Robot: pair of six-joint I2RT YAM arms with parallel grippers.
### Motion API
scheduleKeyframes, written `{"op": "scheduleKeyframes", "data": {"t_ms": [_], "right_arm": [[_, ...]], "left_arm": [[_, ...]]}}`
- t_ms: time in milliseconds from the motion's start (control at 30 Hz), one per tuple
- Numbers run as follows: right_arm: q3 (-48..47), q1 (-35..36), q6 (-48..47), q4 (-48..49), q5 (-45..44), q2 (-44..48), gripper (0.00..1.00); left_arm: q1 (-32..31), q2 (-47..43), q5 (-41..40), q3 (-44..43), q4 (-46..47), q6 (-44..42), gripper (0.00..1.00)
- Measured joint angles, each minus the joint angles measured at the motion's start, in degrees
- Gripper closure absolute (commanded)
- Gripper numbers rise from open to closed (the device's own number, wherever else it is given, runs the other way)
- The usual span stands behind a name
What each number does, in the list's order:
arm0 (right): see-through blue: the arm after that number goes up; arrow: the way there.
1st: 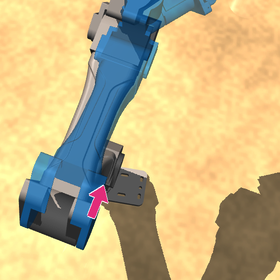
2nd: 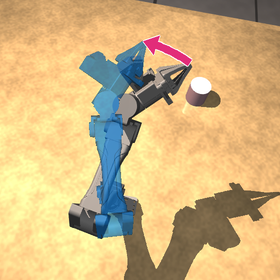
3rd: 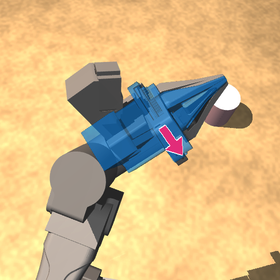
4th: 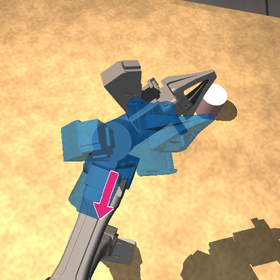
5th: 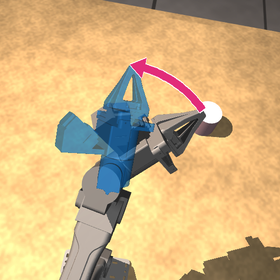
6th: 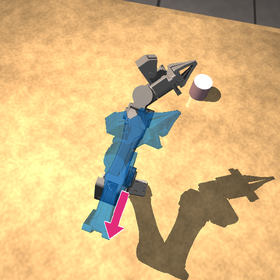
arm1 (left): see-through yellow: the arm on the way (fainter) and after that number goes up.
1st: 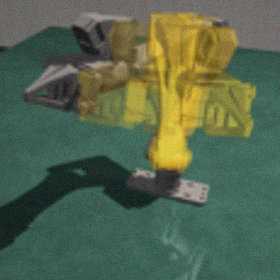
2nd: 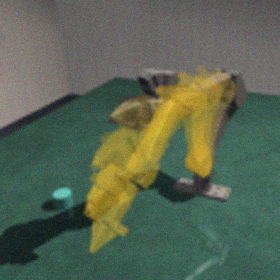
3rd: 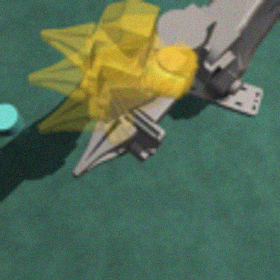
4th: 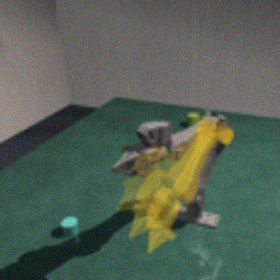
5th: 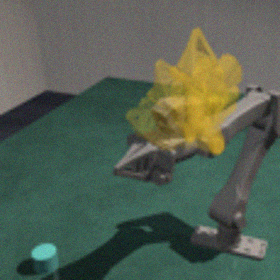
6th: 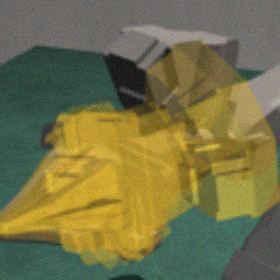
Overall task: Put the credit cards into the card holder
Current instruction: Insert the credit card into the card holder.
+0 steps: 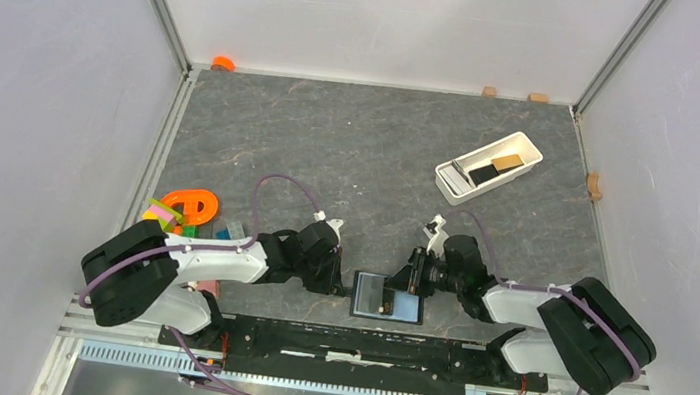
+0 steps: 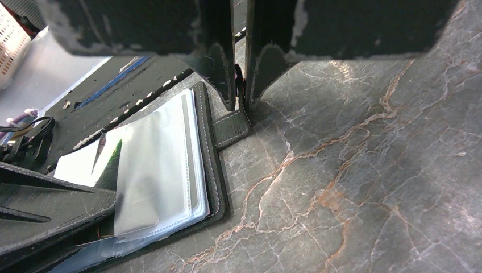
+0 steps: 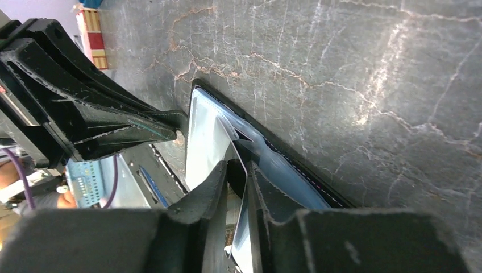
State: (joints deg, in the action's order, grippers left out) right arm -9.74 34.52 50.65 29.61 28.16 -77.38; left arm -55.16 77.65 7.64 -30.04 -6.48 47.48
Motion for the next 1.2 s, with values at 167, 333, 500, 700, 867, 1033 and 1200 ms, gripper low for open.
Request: {"op": "scheduleKeyframes", "data": {"t_ms": [167,333,500,700,867,1033,1200], "right_arm": [[-4.04,0.63,-4.72,-9.07,-3.39,3.39,0.57],[-7.17,0.61,-9.64,-18.16,-9.33,7.87,0.44],[-7.72,0.61,-12.02,-23.43,-12.37,12.02,0.43],[-7.34,1.16,-12.37,-26.69,-13.18,14.69,0.45],[-6.23,2.99,-11.5,-26.64,-13.07,15.93,0.48],[-6.16,5.84,-10.29,-26.62,-13.25,15.82,0.48],[-6.27,8.39,-9.31,-25.55,-13.75,14.47,0.49]], "left_arm": [[0.0,0.0,-0.02,0.13,0.55,0.0,0.98],[0.0,0.0,-0.02,0.39,1.2,0.02,0.98],[0.0,0.0,-0.02,0.42,1.31,0.02,0.98],[0.0,0.0,-0.02,0.42,1.31,0.02,0.98],[0.0,0.0,-0.02,0.42,1.31,0.02,0.98],[0.0,0.0,-0.02,0.42,1.31,0.02,0.98],[0.0,0.04,0.0,0.42,1.33,0.02,0.98]]}}
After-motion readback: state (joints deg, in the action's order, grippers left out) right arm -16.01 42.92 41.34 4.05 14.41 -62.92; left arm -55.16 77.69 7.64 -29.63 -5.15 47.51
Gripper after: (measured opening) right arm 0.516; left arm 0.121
